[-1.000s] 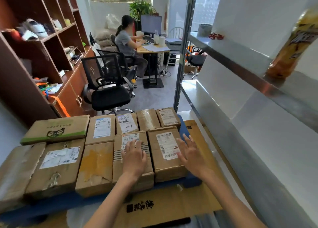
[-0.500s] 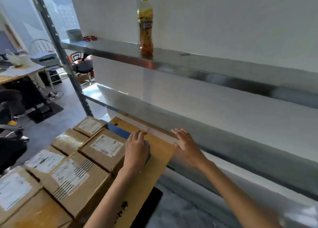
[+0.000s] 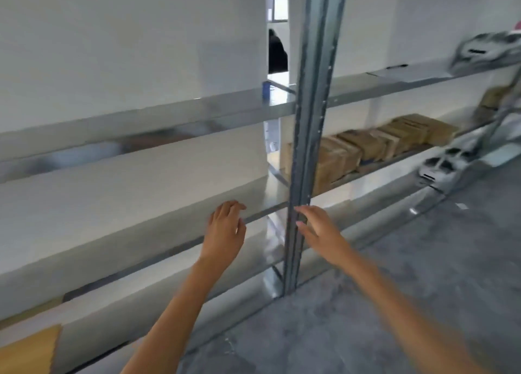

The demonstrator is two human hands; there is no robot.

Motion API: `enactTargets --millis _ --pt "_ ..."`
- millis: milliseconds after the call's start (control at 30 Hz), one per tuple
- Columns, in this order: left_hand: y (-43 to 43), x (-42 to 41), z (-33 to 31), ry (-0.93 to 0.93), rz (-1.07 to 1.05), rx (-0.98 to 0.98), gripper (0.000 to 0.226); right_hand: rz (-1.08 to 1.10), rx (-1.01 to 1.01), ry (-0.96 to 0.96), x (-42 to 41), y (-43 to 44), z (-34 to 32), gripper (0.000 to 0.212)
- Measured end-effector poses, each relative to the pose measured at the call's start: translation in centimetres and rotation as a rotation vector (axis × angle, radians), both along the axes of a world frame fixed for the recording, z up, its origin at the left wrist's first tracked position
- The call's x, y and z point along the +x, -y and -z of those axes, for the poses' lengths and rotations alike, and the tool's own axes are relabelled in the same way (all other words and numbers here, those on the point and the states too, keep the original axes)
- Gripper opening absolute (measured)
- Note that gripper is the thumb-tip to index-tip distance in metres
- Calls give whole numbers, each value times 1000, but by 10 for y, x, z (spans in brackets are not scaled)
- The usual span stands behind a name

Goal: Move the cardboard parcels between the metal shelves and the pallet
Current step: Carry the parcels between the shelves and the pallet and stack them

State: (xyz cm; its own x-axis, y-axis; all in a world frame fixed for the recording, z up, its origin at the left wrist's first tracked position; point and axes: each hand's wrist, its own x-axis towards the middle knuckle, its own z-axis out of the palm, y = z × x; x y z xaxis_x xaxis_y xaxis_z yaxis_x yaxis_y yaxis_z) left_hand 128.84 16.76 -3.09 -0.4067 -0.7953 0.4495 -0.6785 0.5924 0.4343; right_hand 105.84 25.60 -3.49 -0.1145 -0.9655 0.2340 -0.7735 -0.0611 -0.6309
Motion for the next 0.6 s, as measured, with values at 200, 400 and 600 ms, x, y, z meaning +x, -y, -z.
enactTargets --millis 200,400,600 --pt "-44 -201 -4 -5 297 20 31 287 -47 22 -166 -107 1 53" --pt "-76 -336 -11 -19 448 -6 27 493 -2 38 -292 -168 -3 42" --pt "-77 -418 -5 15 480 43 29 573 -9 84 -367 -186 3 40"
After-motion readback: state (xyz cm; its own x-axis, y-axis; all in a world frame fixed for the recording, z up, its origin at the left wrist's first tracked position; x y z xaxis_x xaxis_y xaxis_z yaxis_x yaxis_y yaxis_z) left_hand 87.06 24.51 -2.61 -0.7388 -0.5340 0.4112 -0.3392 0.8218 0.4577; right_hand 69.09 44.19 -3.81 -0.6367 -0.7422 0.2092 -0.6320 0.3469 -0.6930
